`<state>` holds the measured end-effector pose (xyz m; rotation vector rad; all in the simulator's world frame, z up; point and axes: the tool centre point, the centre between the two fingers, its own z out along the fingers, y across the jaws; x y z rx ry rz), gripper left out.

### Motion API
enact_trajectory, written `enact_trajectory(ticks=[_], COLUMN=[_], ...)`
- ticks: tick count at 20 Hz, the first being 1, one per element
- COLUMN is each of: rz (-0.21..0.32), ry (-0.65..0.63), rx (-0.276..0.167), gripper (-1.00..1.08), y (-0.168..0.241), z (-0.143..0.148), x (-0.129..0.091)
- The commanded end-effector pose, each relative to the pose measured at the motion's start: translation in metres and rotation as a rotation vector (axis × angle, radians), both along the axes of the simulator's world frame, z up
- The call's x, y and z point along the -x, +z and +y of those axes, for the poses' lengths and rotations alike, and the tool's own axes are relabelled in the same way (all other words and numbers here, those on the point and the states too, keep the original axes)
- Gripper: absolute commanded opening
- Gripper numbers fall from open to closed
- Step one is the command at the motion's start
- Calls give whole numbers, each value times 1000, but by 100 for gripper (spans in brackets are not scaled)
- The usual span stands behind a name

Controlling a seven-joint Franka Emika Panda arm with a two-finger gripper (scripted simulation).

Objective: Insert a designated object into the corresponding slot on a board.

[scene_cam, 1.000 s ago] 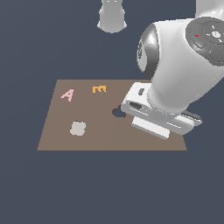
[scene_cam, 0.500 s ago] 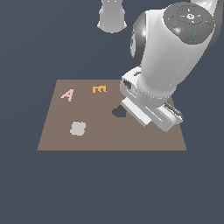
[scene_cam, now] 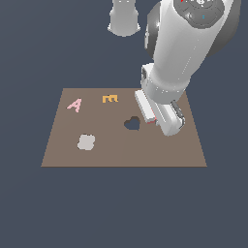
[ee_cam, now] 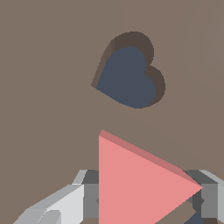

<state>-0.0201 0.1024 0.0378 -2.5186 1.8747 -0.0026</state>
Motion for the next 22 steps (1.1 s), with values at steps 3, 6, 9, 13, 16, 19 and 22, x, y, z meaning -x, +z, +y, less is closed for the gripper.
enact_trajectory(ticks=[3,6,9,13,16,19,22], rz=[-1,-1,-1,-1,-1,-1,-1], ry=[-180,-295,-403,-527,-604,-669,-722], rx=[-1,-1,-1,-1,-2,-2,-2], gripper=[-100,-100,-100,-100,-100,-100,-100], y=[1,1,1,2,2,2,2], z=[5,9,15,23,28,34,38], x=[17,28,37,47,52,56,59])
